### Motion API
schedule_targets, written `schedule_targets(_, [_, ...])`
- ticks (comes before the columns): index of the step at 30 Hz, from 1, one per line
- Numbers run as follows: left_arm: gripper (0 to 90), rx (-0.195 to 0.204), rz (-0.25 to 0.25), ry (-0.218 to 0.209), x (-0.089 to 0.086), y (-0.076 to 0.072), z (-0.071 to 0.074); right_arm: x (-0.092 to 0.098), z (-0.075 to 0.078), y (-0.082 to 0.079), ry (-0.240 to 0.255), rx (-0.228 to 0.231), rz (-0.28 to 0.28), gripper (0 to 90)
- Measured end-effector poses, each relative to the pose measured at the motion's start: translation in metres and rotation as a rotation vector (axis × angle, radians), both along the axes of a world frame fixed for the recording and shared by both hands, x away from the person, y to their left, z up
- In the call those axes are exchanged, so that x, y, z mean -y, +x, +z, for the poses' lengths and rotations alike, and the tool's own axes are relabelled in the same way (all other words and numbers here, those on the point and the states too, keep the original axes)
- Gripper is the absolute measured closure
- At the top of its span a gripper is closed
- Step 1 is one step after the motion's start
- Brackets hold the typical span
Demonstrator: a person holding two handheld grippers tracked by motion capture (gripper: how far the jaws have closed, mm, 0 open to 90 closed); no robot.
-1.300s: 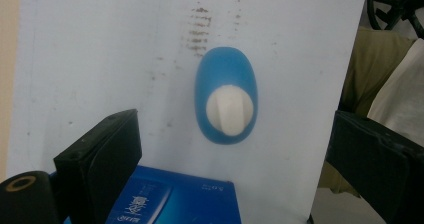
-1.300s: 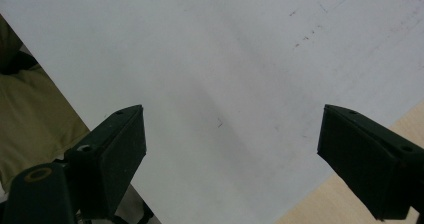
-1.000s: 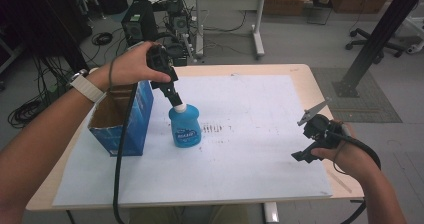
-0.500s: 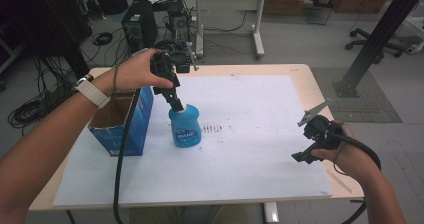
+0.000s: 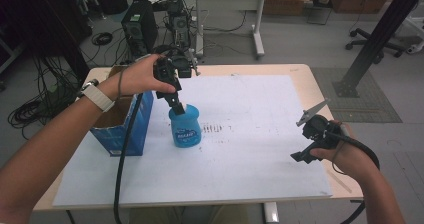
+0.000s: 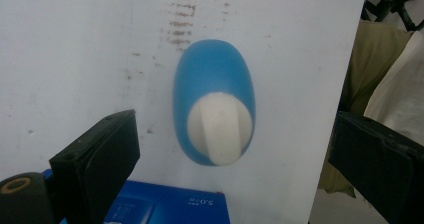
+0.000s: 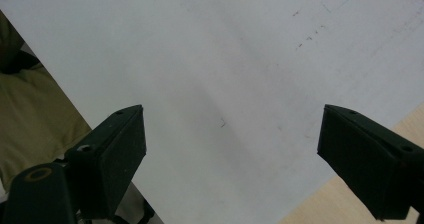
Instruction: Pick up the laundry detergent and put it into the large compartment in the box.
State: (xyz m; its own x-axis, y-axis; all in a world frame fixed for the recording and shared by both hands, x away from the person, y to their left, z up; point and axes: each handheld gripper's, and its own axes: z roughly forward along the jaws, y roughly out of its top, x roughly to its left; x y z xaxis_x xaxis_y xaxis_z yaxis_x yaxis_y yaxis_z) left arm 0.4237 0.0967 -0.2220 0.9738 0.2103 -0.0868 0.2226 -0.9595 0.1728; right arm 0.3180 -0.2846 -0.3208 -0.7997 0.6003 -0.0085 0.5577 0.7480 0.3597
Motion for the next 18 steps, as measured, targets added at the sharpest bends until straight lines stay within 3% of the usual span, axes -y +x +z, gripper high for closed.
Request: schedule_targets(18, [6.5,0.004,-0.013,0.024,0.008,0.004,-0.024,0.003,0.0,-0.003,0.003,0.0,-0.005,12.0])
